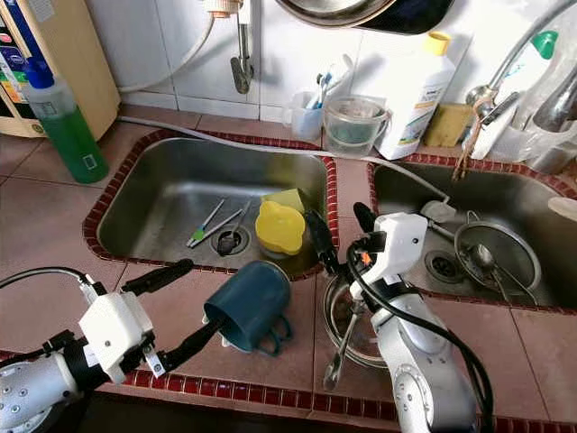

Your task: Kitchen organization

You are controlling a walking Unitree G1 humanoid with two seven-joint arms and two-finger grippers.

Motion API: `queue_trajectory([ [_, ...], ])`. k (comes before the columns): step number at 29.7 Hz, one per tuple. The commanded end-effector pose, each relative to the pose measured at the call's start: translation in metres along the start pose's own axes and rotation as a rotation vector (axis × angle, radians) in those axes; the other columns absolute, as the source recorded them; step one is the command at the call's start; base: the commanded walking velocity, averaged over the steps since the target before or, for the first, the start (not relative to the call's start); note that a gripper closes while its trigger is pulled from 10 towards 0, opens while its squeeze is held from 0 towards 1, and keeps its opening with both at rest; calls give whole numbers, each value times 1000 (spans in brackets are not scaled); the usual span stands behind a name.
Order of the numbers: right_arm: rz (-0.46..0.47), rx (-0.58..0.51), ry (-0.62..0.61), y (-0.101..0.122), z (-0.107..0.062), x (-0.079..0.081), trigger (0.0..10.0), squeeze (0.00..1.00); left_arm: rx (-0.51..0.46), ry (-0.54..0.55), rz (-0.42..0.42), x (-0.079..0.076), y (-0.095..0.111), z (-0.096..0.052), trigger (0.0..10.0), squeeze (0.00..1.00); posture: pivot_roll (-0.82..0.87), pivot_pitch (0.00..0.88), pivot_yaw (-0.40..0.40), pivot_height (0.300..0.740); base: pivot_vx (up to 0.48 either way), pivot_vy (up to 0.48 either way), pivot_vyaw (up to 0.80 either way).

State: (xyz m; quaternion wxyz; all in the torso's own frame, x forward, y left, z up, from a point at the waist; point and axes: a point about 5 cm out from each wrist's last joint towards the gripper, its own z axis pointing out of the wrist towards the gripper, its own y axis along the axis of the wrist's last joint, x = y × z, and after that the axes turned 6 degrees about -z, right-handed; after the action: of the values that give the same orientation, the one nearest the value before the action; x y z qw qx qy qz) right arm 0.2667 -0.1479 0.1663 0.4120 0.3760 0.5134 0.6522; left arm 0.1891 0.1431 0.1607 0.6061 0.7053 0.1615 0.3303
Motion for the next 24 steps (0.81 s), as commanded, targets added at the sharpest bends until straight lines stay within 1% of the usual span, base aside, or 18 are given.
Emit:
queue_trajectory([
  [1,-13,-18,-7,4,1,-5,10000,0,-11,-11,7,-4,5,1,10000,0,-61,104,-57,740,0,0,0],
  [6,-20,-21,-5,4,1,-6,10000,0,-6,-7,9,-5,2,3,10000,0,-63,95,-58,740,0,0,0],
  [10,-31,-14,-13,1,2,-6,10000,0,5,24,8,-3,-6,7,10000,0,-67,87,-62,740,0,0,0],
  [13,-58,-11,-40,-1,4,-7,10000,0,24,44,11,1,-14,8,10000,0,-71,78,-64,740,0,0,0],
  [16,-59,-20,-57,-1,5,-8,10000,0,29,40,15,7,-15,5,10000,0,-73,69,-69,740,0,0,0],
  [17,-55,-22,-63,-1,5,-8,10000,0,35,30,25,12,-16,1,10000,0,-70,67,-70,740,0,0,0],
  [18,-55,-22,-63,-1,5,-8,10000,0,35,30,25,12,-16,1,10000,0,-70,67,-70,740,0,0,0],
  [19,-55,-23,-64,-1,6,-9,10000,0,64,12,36,17,-18,-3,10000,0,-70,67,-71,740,0,0,0],
  [21,-57,-25,-63,-2,6,-9,10000,0,49,4,55,22,-16,-7,10000,0,-65,66,-75,740,0,0,0],
  [24,-65,-26,-61,-2,6,-10,10000,0,51,25,73,31,-16,-11,10000,0,-61,65,-78,740,0,0,0],
])
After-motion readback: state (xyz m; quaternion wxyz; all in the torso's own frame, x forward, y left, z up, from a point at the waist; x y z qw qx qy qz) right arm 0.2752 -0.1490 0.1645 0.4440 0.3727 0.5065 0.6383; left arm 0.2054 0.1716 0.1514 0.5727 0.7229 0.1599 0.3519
